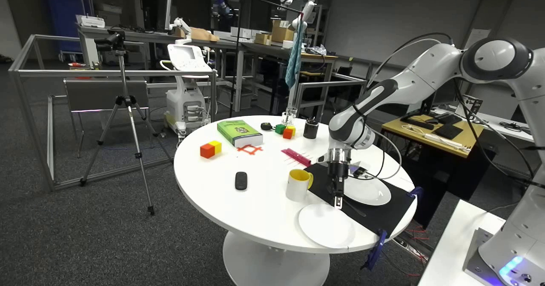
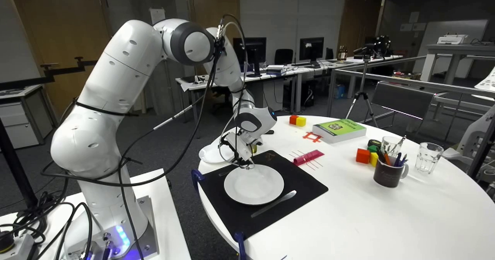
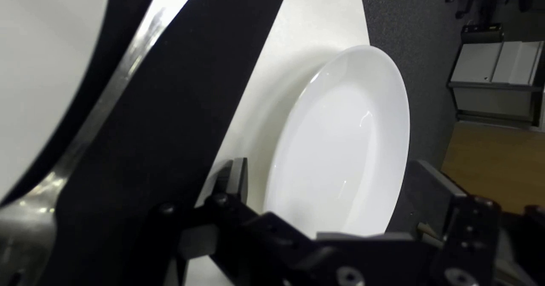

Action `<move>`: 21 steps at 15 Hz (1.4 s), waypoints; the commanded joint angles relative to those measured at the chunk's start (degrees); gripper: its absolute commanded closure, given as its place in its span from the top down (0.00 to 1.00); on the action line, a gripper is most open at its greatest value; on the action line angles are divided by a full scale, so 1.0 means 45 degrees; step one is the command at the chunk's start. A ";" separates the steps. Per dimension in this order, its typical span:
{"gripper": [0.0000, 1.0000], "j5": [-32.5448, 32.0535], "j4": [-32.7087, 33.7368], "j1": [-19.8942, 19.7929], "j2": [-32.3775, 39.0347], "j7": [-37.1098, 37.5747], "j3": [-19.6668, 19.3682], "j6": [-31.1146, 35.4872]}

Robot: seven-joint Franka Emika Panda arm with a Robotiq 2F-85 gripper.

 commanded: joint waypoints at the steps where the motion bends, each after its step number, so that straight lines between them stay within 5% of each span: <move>1: 1.00 -0.0326 0.0558 -0.0048 0.0328 0.0233 0.0087 -0.0692; 5: 1.00 -0.0404 0.0826 0.0015 0.0517 0.0283 0.0102 -0.0950; 6: 0.75 -0.0423 0.0876 0.0028 0.0554 0.0278 0.0103 -0.1012; 7: 0.74 -0.0444 0.0920 0.0033 0.0591 0.0276 0.0109 -0.1067; 16: 0.05 -0.0303 0.0631 -0.0279 -0.0376 -0.0083 0.0219 -0.0865; 21: 0.00 -0.0143 0.0558 -0.0418 -0.1005 -0.0326 0.0214 -0.0864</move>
